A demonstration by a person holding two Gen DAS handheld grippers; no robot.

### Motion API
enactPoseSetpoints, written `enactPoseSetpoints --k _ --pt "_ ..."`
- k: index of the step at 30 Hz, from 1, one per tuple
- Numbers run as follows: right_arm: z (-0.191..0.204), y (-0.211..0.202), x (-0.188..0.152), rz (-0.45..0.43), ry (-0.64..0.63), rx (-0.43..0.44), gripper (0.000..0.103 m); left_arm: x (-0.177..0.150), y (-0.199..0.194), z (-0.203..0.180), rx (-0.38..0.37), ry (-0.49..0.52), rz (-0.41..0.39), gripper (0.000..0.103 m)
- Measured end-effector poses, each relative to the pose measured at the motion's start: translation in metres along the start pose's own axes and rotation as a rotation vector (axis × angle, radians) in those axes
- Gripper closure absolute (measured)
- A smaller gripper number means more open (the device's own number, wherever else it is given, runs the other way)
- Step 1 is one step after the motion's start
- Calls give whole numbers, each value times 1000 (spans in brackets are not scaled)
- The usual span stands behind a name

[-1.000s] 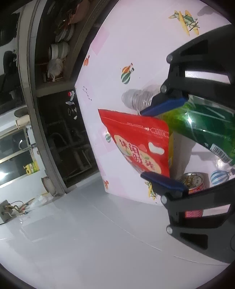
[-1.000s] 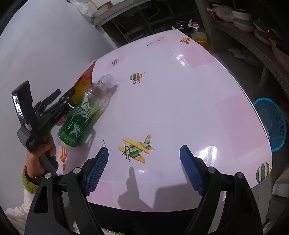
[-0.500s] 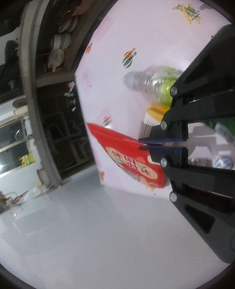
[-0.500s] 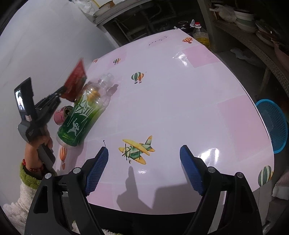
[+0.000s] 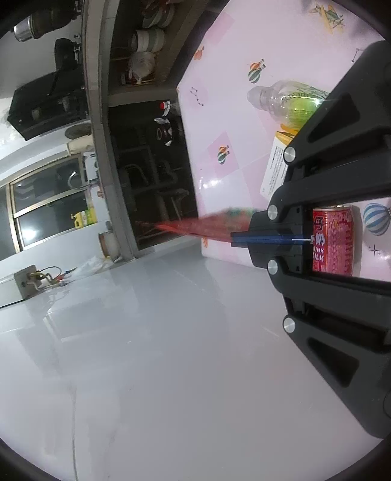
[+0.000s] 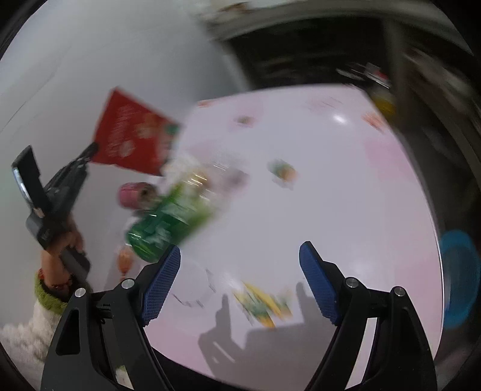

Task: Collect trash
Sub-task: 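Grasp the white capsule box with the right tool while the left holds the red bag, then carry the red bag and capsule box over the blue wastebasket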

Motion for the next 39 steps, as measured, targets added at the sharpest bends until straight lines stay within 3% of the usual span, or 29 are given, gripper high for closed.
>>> enactPoseSetpoints --k 4,8,10,15,21,33,36,39 --pt "35 47 59 107 -174 75 20 15 -6 9 9 -30 -29 103" --pt "61 104 84 245 -314 105 18 36 -12 20 20 -80 -70 103" --pt "69 137 89 329 -383 102 17 46 -13 24 31 -86 -91 103" --pt "70 202 89 463 -417 86 17 54 -3 27 43 -93 -91 103" --pt "68 241 80 575 -416 108 17 48 13 37 51 -131 -53 103" --pt "62 274 62 697 -464 18 17 33 33 46 41 -183 -7 103" --pt "61 274 58 698 -461 14 34 35 36 45 42 -187 -5 103" --pt "61 272 61 662 -449 11 34 36 36 47 43 -196 -5 103"
Point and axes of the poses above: each gripper's, at about its wrist camera, not at the fingertips, and y roughly the way its jaws point, z to its left, x to its top, the point moved 10 cm from there along y, roughly the way its jaws point, and after that the axes turned 9 degrees about x, right-handed, at the moved point
